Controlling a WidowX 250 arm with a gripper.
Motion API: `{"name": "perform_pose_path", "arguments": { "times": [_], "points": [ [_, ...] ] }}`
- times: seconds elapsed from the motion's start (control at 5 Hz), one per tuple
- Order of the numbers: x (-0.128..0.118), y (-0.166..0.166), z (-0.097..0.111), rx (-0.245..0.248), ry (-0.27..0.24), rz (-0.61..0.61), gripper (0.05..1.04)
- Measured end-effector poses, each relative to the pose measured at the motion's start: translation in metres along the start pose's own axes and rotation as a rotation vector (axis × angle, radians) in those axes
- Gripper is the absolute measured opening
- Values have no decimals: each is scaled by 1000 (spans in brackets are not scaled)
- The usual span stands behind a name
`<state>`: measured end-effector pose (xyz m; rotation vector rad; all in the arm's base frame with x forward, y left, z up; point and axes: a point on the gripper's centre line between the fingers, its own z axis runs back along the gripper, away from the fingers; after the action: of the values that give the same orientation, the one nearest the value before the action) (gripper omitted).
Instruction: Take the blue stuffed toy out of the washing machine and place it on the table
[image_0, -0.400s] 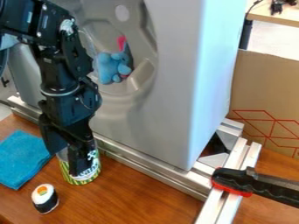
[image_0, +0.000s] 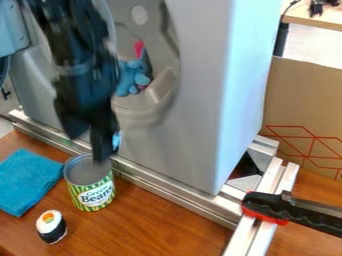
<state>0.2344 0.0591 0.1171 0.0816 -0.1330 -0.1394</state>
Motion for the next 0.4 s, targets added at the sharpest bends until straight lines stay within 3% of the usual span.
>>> {"name": "perform_pose_path", "arguments": {
  "times": [0.2, 0.4],
  "points": [
    [31, 28, 29, 139, -142, 18, 1001],
    [53, 42, 32, 194, -231, -8, 1001]
  ]
}}
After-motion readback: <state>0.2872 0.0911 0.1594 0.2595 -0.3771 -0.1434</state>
